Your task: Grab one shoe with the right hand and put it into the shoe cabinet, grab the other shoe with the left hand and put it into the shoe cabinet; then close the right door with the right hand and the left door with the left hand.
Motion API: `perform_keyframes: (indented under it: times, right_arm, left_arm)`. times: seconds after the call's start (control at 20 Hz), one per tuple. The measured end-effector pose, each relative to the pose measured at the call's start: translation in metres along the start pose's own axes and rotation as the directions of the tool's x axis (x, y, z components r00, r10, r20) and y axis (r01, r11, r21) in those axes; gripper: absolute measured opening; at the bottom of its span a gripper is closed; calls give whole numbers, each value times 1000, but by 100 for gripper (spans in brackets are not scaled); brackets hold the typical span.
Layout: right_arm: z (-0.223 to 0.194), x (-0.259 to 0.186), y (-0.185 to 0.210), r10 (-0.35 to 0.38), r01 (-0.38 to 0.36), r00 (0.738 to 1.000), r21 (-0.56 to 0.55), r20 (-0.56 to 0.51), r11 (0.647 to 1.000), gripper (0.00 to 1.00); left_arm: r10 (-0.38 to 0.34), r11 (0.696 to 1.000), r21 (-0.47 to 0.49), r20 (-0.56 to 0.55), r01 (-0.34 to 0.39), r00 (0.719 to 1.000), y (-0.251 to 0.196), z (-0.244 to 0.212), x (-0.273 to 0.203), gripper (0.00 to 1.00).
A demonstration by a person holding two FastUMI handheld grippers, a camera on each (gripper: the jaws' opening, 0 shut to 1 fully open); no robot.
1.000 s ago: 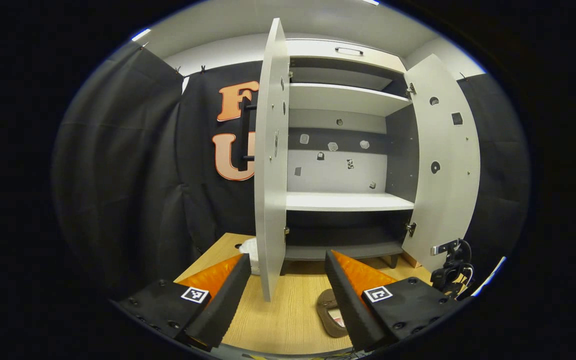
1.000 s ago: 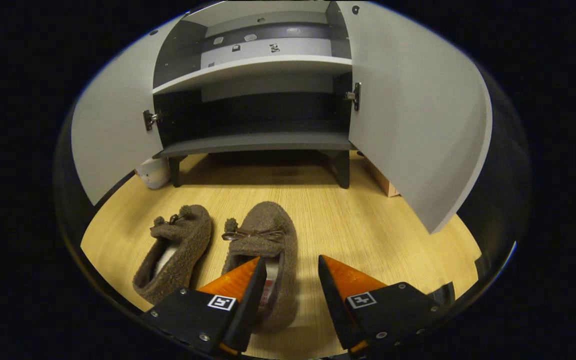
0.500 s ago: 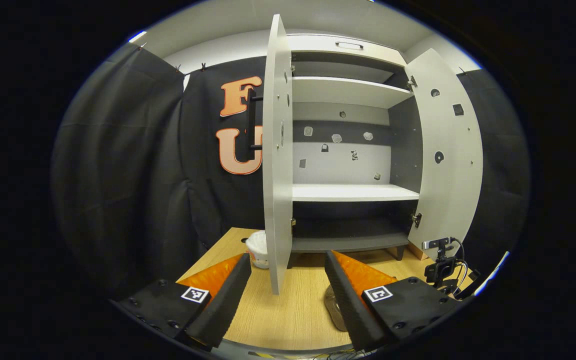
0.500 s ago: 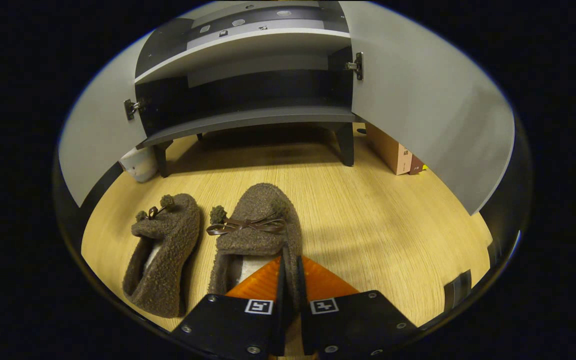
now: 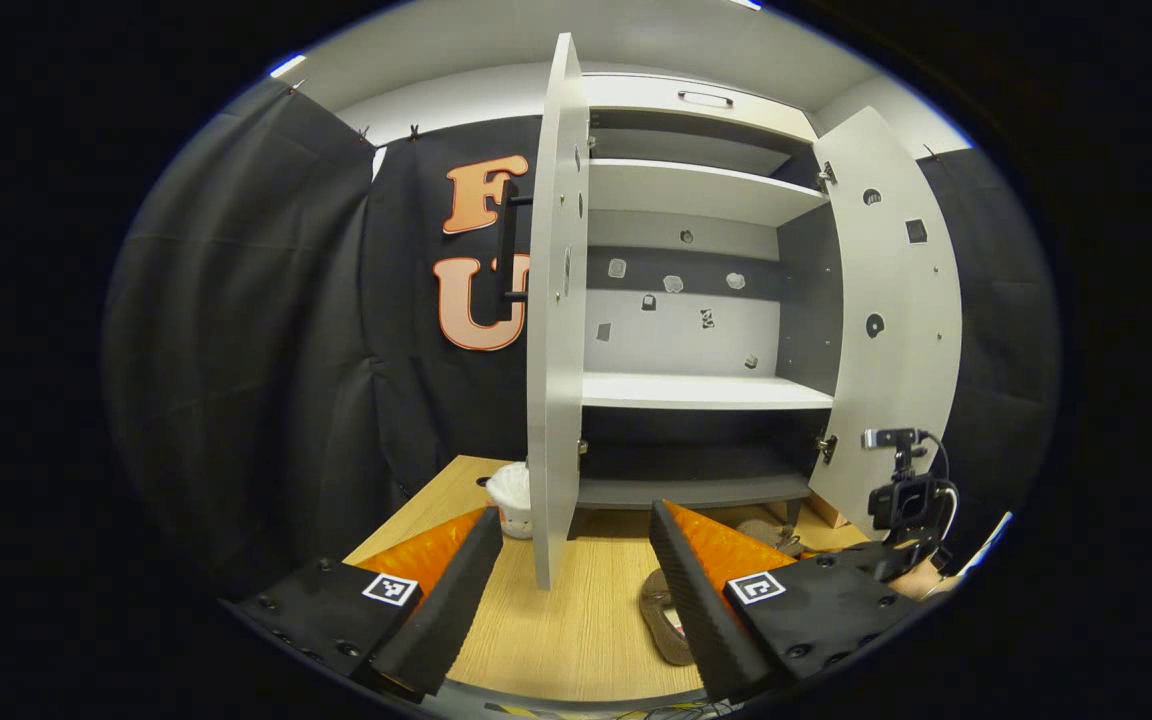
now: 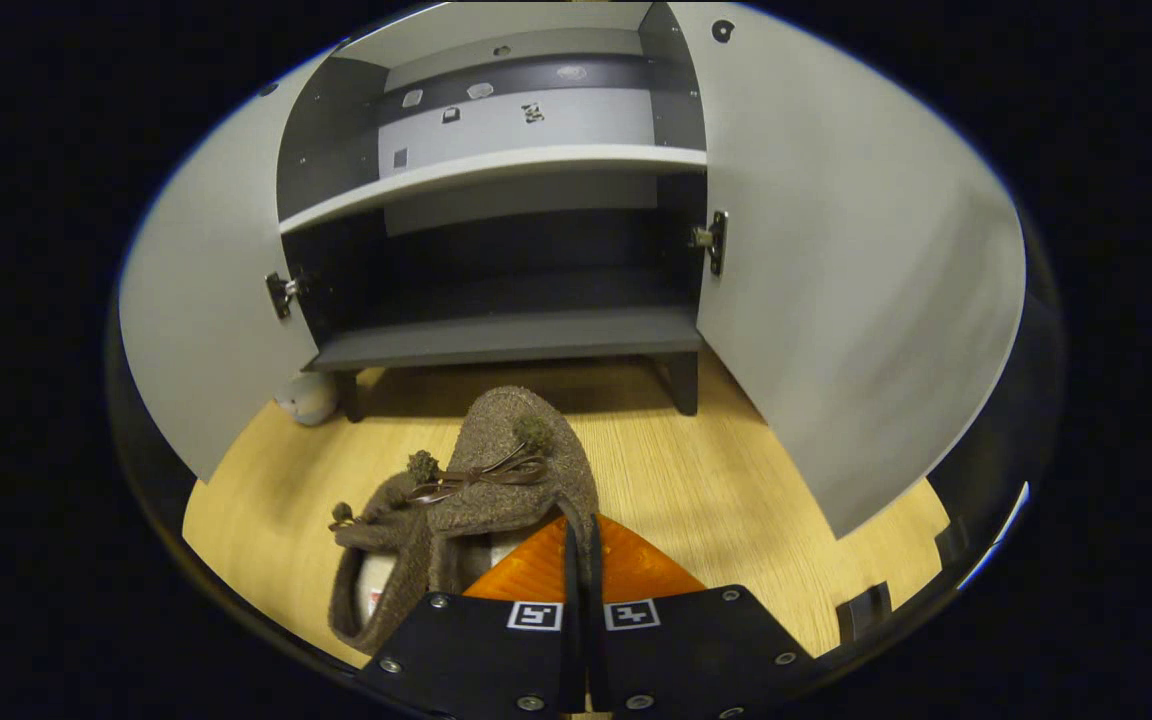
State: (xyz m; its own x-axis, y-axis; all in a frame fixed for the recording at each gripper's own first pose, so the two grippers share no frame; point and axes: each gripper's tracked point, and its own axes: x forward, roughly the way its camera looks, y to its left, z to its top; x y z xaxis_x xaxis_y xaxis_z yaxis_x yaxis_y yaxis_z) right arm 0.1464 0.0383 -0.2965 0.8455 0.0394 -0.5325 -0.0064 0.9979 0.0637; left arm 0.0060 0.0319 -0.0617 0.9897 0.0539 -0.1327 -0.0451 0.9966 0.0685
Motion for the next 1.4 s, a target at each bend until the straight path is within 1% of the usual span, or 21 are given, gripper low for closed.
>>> perform_keyframes:
  times: [0.1,0.35,0.5,0.6,0.65,0.7,0.75,0.8,0.9,0.95,1.05,1.1,1.15,1.25,1.3,1.35,1.4]
  right_arm:
    - [36,-13,8,17,-18,999,22,44,1000,1]
    - [126,-40,21,44,-48,987,22,152,999,1]
    - [183,-47,32,58,-64,971,17,234,998,1]
    - [214,-46,40,70,-75,961,10,269,997,1]
    - [230,-44,44,73,-78,956,8,284,997,0]
    - [246,-41,47,75,-82,951,9,300,997,0]
    - [262,-38,50,76,-83,947,8,313,997,0]
    - [277,-35,52,75,-81,942,4,326,997,0]
    - [309,-25,54,69,-73,935,-2,349,997,0]
    - [324,-19,54,65,-71,932,3,358,997,0]
    - [351,0,54,49,-56,928,8,369,998,0]
    - [363,11,53,38,-44,928,8,370,999,1]
    - [372,23,52,23,-30,931,12,364,999,1]
    - [388,47,49,1,-12,938,31,347,999,0]
    - [395,59,46,-16,2,940,39,341,999,0]
    - [399,72,43,-30,17,944,40,328,999,1]
    - [402,85,40,-44,31,949,44,312,999,0]
  left_arm:
    - [-3,1000,-6,12,3,1000,0,4,2,97]
    - [-14,1000,-10,47,14,999,-1,13,6,97]
    - [-23,1000,10,83,23,996,-5,23,12,96]
    - [-31,999,17,98,30,995,-8,27,16,99]
    - [-37,999,17,107,35,994,-11,30,18,94]
    - [-39,999,18,114,38,993,-12,33,18,97]
    - [-39,999,19,118,37,992,-11,32,20,94]
    - [-36,999,19,119,34,992,-10,32,22,94]
    - [-30,1000,12,118,28,993,-9,31,25,99]
    - [-23,1000,9,114,22,993,-6,29,29,97]
    - [-1,1000,8,110,1,994,1,27,33,97]
    - [12,1000,9,109,-13,994,6,26,35,99]
    - [23,1000,9,105,-24,994,10,25,37,97]
    - [40,999,5,98,-40,994,19,23,40,97]
    - [46,999,3,95,-47,994,22,23,42,99]
    - [53,999,2,93,-53,994,26,22,43,97]
    - [58,998,1,91,-58,994,29,21,44,97]
